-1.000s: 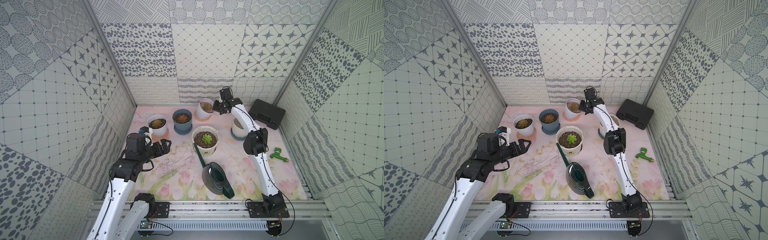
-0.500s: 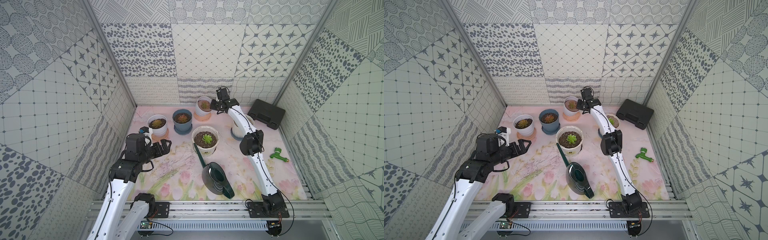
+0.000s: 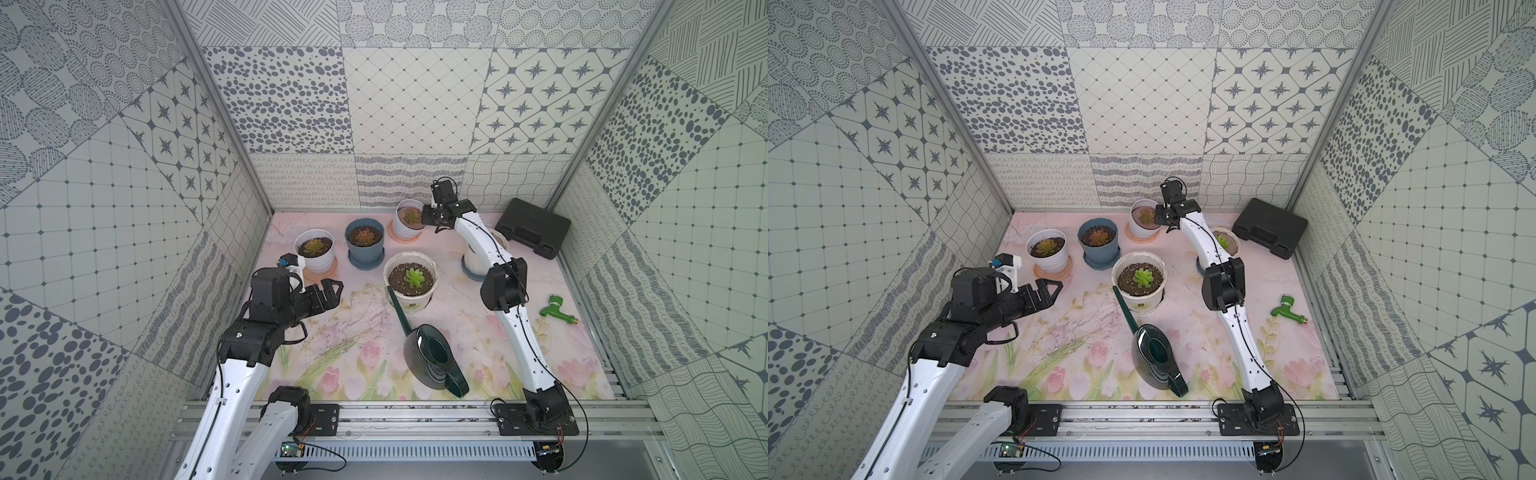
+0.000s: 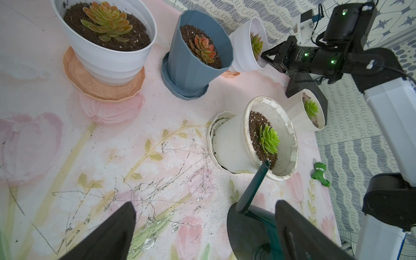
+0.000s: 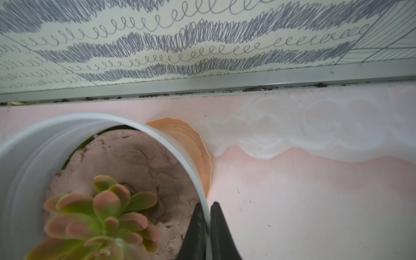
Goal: Water the succulent around the soil edge
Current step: Move the pot to the center of the board.
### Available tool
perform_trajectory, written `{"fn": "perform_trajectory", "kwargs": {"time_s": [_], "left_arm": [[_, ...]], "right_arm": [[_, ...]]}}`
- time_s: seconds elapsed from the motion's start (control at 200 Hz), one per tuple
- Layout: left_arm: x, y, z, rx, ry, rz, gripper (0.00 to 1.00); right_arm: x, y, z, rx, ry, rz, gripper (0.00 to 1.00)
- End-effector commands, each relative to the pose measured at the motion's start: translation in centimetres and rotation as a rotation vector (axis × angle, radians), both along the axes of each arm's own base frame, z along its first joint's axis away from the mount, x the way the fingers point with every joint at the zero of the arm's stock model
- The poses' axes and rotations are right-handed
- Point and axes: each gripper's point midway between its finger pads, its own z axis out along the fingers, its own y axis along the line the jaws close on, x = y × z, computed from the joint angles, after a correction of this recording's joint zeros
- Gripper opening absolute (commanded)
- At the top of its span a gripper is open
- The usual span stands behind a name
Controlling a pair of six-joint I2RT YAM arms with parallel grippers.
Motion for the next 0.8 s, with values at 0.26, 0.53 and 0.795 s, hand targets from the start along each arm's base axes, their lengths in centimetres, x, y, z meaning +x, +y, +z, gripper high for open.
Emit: {"fn": "perform_trajectory", "kwargs": {"time_s": [0.26, 0.53, 0.795], "left_arm": [[-0.2, -0.5, -0.2, -0.026, 0.009, -0.024, 0.99], [-0.3, -0.6, -0.1, -0.032, 0.006, -0.028, 1.00], [-0.3, -0.5, 0.0, -0.032, 0.003, -0.028, 0.99]], "right_arm": [[-8.8, 0.4, -1.2, -0.173, 0.238, 0.158, 0.00], [-9.6, -0.6, 0.2, -0.216, 0.240, 0.127, 0.00], [-9.1, 1.3, 0.8, -0.186, 0.231, 0.182, 0.08]]}}
